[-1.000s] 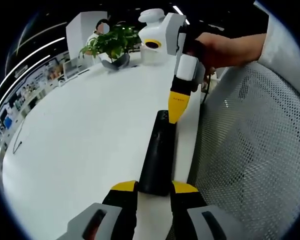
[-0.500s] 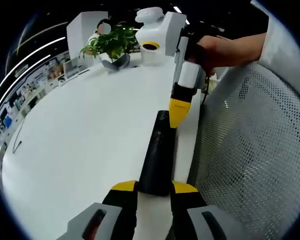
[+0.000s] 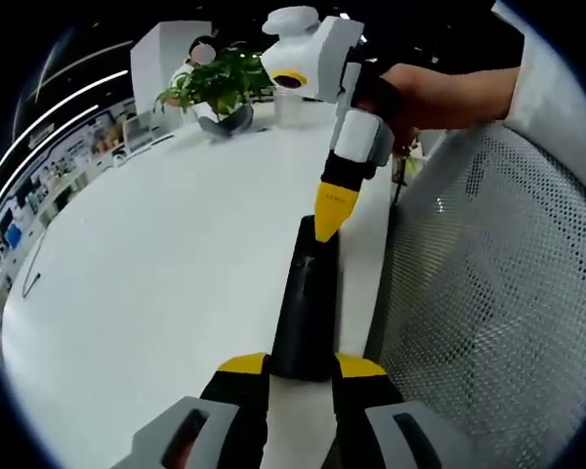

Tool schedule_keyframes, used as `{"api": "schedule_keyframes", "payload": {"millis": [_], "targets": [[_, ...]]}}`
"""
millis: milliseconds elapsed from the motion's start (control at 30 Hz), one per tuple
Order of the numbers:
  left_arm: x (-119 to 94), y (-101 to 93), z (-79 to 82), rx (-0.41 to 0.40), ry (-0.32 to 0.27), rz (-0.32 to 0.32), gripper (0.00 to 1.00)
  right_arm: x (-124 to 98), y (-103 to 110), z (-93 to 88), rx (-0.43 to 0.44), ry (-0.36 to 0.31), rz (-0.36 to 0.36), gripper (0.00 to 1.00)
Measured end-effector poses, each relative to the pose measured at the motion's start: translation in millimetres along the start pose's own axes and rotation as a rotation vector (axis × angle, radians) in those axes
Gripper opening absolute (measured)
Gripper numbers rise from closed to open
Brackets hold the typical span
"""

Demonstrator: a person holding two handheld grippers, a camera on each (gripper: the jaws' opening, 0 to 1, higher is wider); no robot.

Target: Press the specified remote control buttons in sequence, fully releasing each button before pressing the next.

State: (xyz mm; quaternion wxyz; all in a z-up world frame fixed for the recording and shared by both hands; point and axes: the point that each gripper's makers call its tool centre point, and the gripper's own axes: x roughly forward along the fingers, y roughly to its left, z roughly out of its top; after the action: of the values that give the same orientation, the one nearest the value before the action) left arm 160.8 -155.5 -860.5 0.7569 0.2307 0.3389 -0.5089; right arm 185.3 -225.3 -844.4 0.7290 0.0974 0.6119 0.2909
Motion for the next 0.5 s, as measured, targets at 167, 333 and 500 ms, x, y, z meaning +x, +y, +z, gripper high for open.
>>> {"api": "schedule_keyframes", "payload": {"millis": [167,333,500], "targets": [[0.3,0.1,0.1,0.007,0.000,-0.001,0.24,10.8,1.8,-4.2,-0.014,0.046,-0.001,0.00],[0.5,0.1,0.2,0.005,-0.001,-0.002,0.24,9.9,0.4,-3.5,-0.040,0.052,-0.021,0.00],[1.4,0.1,0.9,-0.006,0.002,0.007,0.24,11.6,-0.4,-3.3,-0.046,0.074,-0.043,0.00]]}}
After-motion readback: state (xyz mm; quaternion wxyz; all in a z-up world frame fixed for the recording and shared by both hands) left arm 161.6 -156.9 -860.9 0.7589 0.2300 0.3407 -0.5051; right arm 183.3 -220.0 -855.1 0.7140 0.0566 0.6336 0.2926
